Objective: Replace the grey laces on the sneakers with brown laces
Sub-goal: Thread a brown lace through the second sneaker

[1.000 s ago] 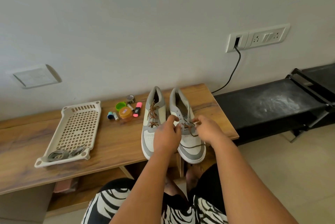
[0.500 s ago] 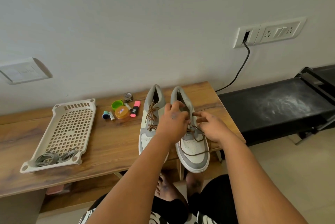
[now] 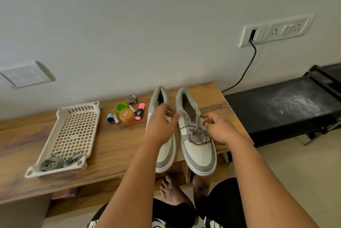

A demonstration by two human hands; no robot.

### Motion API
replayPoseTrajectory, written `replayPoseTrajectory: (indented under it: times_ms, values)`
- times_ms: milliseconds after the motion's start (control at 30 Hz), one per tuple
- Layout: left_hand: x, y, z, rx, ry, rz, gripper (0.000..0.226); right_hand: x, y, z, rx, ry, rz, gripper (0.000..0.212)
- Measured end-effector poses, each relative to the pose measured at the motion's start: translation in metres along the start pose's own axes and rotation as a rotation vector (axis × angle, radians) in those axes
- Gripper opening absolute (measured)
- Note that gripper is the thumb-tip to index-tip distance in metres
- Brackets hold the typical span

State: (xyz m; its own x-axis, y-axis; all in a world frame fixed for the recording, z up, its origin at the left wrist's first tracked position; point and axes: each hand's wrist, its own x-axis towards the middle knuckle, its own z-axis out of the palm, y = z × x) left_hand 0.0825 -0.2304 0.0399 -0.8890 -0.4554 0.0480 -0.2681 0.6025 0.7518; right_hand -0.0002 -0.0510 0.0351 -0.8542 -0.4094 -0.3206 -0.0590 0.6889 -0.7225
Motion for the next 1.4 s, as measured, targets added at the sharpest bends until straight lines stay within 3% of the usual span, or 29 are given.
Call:
replayPoseTrajectory:
  times_ms: [100, 167, 267, 400, 467, 533, 633, 667, 833, 967, 1100, 1300, 1400]
  values:
    - [-0.001, 0.0, 0.023, 0.479, -0.117, 0.189, 0.035, -0.004, -0.004, -0.002, 0.038, -0.014, -0.054, 0.065]
    - [0.0, 0.0, 0.029, 0.621, -0.135, 0.254, 0.031, -0.007, -0.007, -0.002, -0.008, -0.042, -0.098, 0.08]
    - [0.001, 0.001, 0.027, 0.413, -0.135, 0.236, 0.023, -0.009, -0.01, -0.002, -0.044, -0.063, -0.141, 0.08]
    - [-0.002, 0.02, 0.001, -0.412, -0.044, 0.081, 0.02, -0.007, -0.007, -0.003, 0.024, -0.04, -0.121, 0.067]
    - [-0.006, 0.03, -0.011, -0.591, -0.077, 0.03, 0.022, -0.007, -0.007, -0.002, 0.05, -0.035, -0.117, 0.065]
    - [-0.009, 0.029, -0.016, -0.511, -0.142, -0.006, 0.026, -0.007, -0.008, -0.002, 0.064, -0.04, -0.123, 0.065]
    - [-0.004, 0.015, -0.013, 0.056, -0.246, -0.059, 0.029, -0.005, -0.007, 0.0, 0.112, -0.037, -0.131, 0.058]
    - [-0.004, 0.011, -0.013, 0.136, -0.27, -0.084, 0.029, -0.004, -0.006, 0.0, 0.118, -0.024, -0.129, 0.053]
    - [-0.007, 0.02, -0.014, -0.105, -0.201, -0.097, 0.026, -0.003, -0.001, 0.002, 0.042, 0.037, -0.116, 0.023]
    - [-0.006, 0.029, -0.015, -0.357, -0.093, -0.118, 0.028, -0.004, -0.007, 0.011, 0.018, 0.08, -0.197, 0.016]
    - [-0.007, 0.026, -0.014, -0.412, -0.078, -0.127, 0.028, -0.002, -0.01, 0.013, -0.021, 0.064, -0.168, 0.007]
    - [-0.006, 0.023, -0.013, -0.423, -0.077, -0.131, 0.028, -0.005, -0.015, 0.006, -0.12, -0.108, -0.044, 0.04]
    - [-0.005, 0.025, -0.012, -0.418, -0.068, -0.126, 0.028, -0.005, -0.016, 0.007, -0.136, -0.021, -0.032, 0.058]
